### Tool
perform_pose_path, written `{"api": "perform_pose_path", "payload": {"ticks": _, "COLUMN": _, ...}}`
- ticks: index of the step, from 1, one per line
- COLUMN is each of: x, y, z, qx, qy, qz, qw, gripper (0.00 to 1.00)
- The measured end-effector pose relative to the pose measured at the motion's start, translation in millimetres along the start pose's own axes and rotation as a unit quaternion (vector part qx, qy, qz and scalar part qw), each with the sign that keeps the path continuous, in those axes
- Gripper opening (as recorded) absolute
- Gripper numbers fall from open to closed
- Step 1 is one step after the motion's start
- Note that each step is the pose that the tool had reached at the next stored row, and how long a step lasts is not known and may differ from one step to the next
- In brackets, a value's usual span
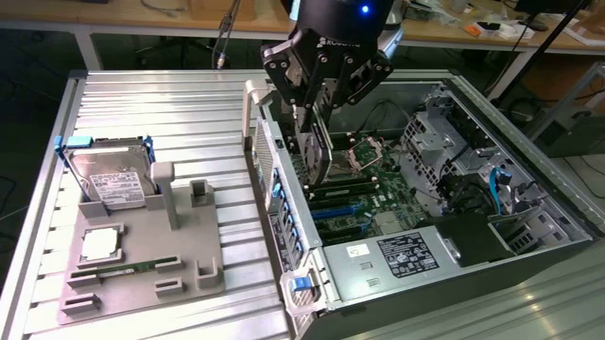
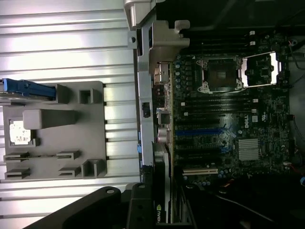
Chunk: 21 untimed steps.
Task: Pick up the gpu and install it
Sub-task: 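Pick up the gpu and move the gpu toward the slot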
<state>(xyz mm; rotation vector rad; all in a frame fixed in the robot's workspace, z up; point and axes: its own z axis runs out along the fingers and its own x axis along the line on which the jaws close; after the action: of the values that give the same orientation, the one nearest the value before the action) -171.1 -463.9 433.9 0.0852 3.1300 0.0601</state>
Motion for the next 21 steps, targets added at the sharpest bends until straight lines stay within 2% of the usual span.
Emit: {"api": "perform_pose_path", "payload": {"ticks": 21, "x": -27.0, "y": 1.4, "z": 0.3, "qx": 0.0000, "qy": 0.0000, "qz": 0.000, "qw": 1.0000, "gripper": 0.27}}
